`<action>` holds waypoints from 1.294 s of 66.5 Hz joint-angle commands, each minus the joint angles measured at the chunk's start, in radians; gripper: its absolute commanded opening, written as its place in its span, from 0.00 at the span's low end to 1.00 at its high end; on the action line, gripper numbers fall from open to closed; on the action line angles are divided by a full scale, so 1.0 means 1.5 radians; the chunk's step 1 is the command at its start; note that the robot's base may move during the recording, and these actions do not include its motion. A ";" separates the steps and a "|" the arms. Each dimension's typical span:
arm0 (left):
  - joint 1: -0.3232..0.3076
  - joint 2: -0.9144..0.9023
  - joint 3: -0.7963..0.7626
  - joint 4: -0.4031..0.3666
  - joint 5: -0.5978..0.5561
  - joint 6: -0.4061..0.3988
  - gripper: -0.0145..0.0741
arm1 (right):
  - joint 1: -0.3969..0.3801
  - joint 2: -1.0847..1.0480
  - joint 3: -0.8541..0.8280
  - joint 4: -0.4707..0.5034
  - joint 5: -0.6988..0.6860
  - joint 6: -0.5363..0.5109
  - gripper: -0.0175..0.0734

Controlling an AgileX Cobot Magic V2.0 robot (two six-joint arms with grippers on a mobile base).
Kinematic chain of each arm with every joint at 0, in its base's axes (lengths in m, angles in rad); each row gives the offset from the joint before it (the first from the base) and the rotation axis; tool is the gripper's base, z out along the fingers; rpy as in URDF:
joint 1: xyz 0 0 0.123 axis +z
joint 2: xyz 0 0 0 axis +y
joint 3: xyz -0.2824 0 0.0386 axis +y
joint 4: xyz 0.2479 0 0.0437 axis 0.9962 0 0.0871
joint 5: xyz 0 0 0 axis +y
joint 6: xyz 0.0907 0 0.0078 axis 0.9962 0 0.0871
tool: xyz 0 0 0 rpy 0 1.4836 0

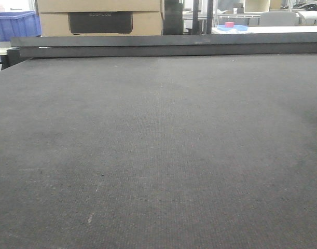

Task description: Place valve from conveyor to right shelf box

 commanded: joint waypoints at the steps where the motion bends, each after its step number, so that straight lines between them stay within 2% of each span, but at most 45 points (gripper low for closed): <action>1: -0.001 -0.039 -0.005 0.000 0.013 -0.005 0.04 | -0.002 -0.040 -0.003 -0.005 0.013 0.002 0.01; 14: -0.001 -0.119 -0.005 0.000 0.076 -0.005 0.04 | -0.002 -0.093 -0.003 -0.005 0.043 0.005 0.01; 25: -0.001 -0.196 -0.005 0.000 0.083 -0.010 0.04 | -0.002 -0.139 -0.003 -0.005 0.061 0.008 0.01; 40: -0.001 -0.303 -0.005 0.001 0.134 -0.019 0.04 | -0.002 -0.210 -0.003 -0.005 0.075 0.008 0.01; 86: -0.001 -0.495 -0.005 0.000 0.134 -0.019 0.04 | -0.002 -0.386 -0.003 -0.001 0.075 0.008 0.01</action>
